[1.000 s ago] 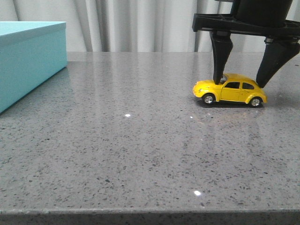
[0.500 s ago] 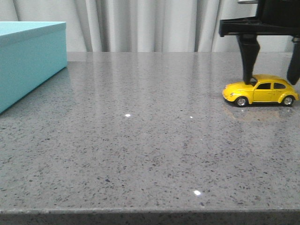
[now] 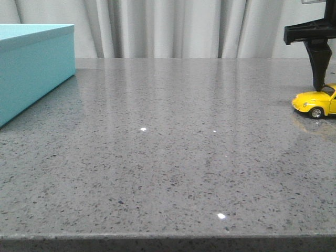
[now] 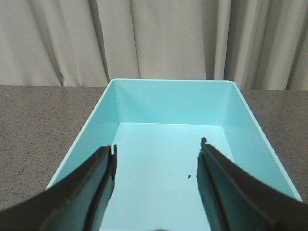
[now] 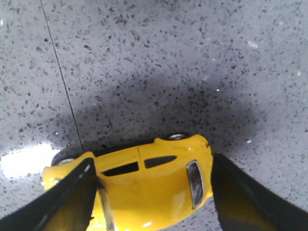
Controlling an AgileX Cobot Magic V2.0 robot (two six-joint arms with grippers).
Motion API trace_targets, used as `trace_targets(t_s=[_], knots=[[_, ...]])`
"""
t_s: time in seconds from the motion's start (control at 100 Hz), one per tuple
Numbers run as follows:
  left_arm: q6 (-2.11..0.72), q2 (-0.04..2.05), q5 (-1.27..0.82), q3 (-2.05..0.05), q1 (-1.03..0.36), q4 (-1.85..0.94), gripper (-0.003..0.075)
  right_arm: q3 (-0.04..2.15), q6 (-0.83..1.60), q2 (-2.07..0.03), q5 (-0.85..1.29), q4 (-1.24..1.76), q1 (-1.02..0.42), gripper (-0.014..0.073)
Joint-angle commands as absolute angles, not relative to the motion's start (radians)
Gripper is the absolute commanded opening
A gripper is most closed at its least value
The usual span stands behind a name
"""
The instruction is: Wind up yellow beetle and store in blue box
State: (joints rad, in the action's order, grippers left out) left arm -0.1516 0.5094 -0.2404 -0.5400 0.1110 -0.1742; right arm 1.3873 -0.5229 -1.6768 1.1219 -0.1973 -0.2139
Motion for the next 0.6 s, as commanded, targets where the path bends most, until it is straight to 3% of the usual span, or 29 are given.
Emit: trace_targets(t_s=[0.0, 0.29, 0.59], knots=[[-0.144, 0.518, -0.174, -0.575, 0.111, -0.186, 0.0376, 1.412, -0.493, -1.636, 1.139, -0.195, -0.205, 0.0509], [-0.144, 0.518, -0.174, -0.575, 0.111, -0.186, 0.0376, 1.486, -0.443, -1.43, 1.043, -0.048, -0.266, 0.0509], [-0.144, 0.518, -0.174, -0.575, 0.111, -0.186, 0.0376, 1.486, -0.441, -1.385, 1.052, -0.04, -0.291, 0.0509]])
